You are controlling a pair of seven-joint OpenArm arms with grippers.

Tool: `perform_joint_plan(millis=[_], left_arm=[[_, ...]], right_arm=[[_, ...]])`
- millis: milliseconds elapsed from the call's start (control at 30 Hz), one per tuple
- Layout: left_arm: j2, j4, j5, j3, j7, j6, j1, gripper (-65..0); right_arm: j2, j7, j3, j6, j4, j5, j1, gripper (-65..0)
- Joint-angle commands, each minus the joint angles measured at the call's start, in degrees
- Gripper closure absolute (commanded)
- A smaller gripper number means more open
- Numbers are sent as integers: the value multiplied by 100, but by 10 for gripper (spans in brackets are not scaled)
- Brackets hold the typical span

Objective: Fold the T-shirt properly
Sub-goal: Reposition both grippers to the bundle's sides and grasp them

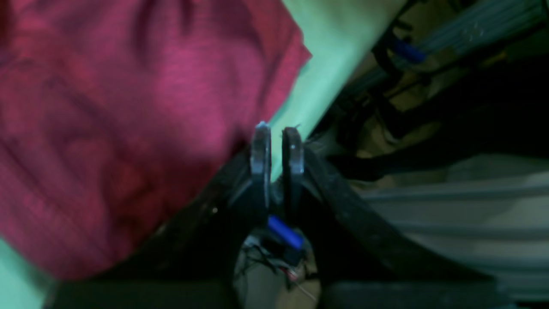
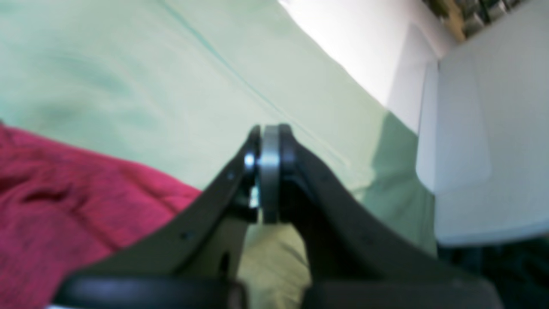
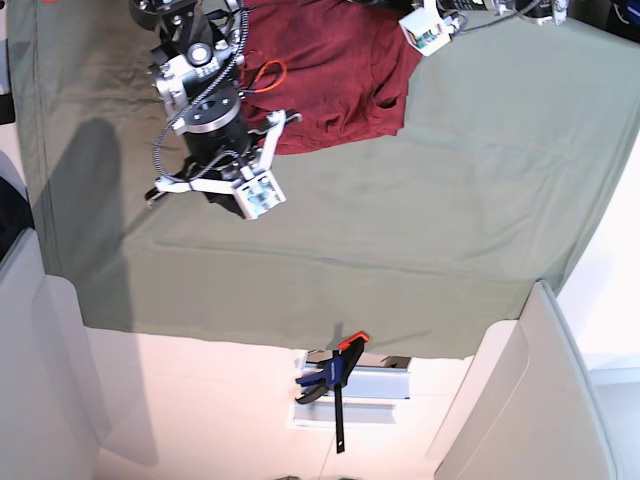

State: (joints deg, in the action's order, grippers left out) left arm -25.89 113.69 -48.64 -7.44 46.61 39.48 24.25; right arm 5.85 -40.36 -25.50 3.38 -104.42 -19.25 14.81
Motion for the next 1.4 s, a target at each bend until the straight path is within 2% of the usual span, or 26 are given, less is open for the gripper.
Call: perform_joint_plan(millis=[0, 33, 167, 400, 533, 667, 800, 967, 1133, 1367], left_arm=[[-26, 144, 0, -55, -221, 52, -24, -44], [17, 146, 155, -144, -293, 52, -46, -44], [210, 127, 807, -516, -317, 52, -74, -44], [205, 48, 1532, -710, -472, 52, -92, -44], [205, -98, 1731, -710, -485, 52, -138, -44], [195, -308, 1998, -710, -529, 52, -144, -44], [-9, -704, 2345, -710, -831, 52, -175, -44], [-319, -1056, 2430, -710, -942, 52, -426, -44], [-372, -1556, 2741, -710, -962, 52, -793, -45], [-455, -2288, 2747, -710, -1193, -26, -1390, -45]], right_arm=[[-28, 201, 157, -42, 26, 98, 146, 0], [-28, 282, 282, 55, 184, 264, 188, 0], [-31, 702, 595, 791, 1185, 673, 459, 0], [-31, 763, 599, 966, 3003, 1178, 1226, 0], [-31, 940, 599, 1408, 3340, 1384, 1377, 0], [-33, 951, 599, 1403, 3346, 1569, 1421, 0], [-63, 940, 597, 1410, 3346, 1631, 1405, 0], [-63, 907, 597, 1692, 3346, 1825, 1401, 0], [-61, 905, 599, 1703, 3346, 1823, 1399, 0], [-61, 909, 599, 1703, 3346, 1823, 1403, 0]])
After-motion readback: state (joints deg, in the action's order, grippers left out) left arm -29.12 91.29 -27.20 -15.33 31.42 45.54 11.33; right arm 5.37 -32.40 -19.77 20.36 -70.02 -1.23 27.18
